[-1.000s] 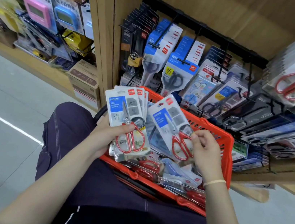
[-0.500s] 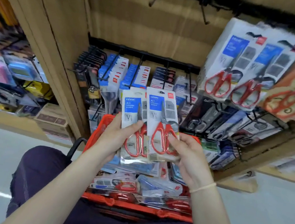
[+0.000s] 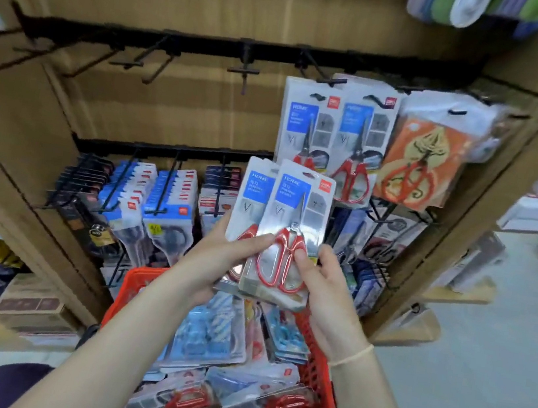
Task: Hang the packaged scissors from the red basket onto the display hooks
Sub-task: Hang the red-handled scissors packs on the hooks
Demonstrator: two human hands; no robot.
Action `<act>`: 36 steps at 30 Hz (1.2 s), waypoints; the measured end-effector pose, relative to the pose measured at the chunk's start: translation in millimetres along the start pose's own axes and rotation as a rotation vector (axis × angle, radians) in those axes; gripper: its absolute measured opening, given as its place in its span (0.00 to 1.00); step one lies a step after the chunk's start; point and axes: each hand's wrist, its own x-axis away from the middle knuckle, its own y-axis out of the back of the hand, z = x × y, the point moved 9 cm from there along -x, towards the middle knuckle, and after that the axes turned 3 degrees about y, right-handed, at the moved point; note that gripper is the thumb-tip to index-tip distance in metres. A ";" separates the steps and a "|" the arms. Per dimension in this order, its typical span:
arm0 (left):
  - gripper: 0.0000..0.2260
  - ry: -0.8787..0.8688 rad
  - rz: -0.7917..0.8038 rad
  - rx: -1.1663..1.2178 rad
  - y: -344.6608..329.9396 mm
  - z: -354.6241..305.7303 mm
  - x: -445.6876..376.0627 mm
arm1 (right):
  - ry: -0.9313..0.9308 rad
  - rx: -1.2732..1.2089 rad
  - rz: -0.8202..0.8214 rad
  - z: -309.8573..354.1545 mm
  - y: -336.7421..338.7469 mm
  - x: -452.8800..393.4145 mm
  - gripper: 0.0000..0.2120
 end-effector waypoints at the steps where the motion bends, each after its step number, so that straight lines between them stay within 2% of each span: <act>1: 0.31 0.006 -0.002 0.005 -1.1 -0.1 -2.3 | 0.020 -0.015 -0.032 4.6 7.9 -2.4 0.29; 4: 0.33 0.001 -0.035 0.054 -0.6 1.9 -7.2 | 0.109 -0.002 -0.071 28.6 22.9 -10.1 0.18; 7: 0.30 -0.053 -0.155 0.041 12.9 -2.1 -6.7 | 0.216 0.062 -0.136 54.6 36.5 -23.3 0.13; 11: 0.31 -0.139 -0.290 0.075 35.4 -17.6 -3.2 | 0.269 0.164 -0.121 77.2 34.8 -49.8 0.30; 16: 0.20 -0.207 -0.347 0.056 47.2 -34.3 -1.4 | 0.272 0.213 -0.115 86.6 19.5 -75.2 0.36; 21: 0.19 -0.214 -0.314 0.024 39.4 -37.9 -1.6 | 0.274 0.181 -0.182 80.3 21.6 -86.3 0.29; 24: 0.20 -0.213 -0.304 0.023 34.4 -38.8 -3.3 | 0.313 0.247 -0.252 83.0 23.9 -87.8 0.11; 27: 0.18 -0.208 -0.274 0.024 29.6 -39.1 -6.0 | 0.221 0.275 -0.330 74.9 31.2 -90.6 0.15; 31: 0.20 -0.200 -0.264 0.038 26.7 -39.5 -8.3 | 0.082 0.143 -0.352 54.0 37.8 -83.0 0.22; 32: 0.20 -0.203 -0.263 0.039 26.1 -39.6 -8.8 | 0.081 0.174 -0.364 52.3 39.7 -78.8 0.20; 34: 0.22 -0.203 -0.267 0.048 25.7 -37.8 -10.7 | 0.122 0.257 -0.358 54.4 38.5 -69.9 0.11; 36: 0.21 -0.208 -0.269 0.045 23.2 -36.2 -11.9 | 0.181 0.289 -0.250 60.4 23.9 -59.9 0.04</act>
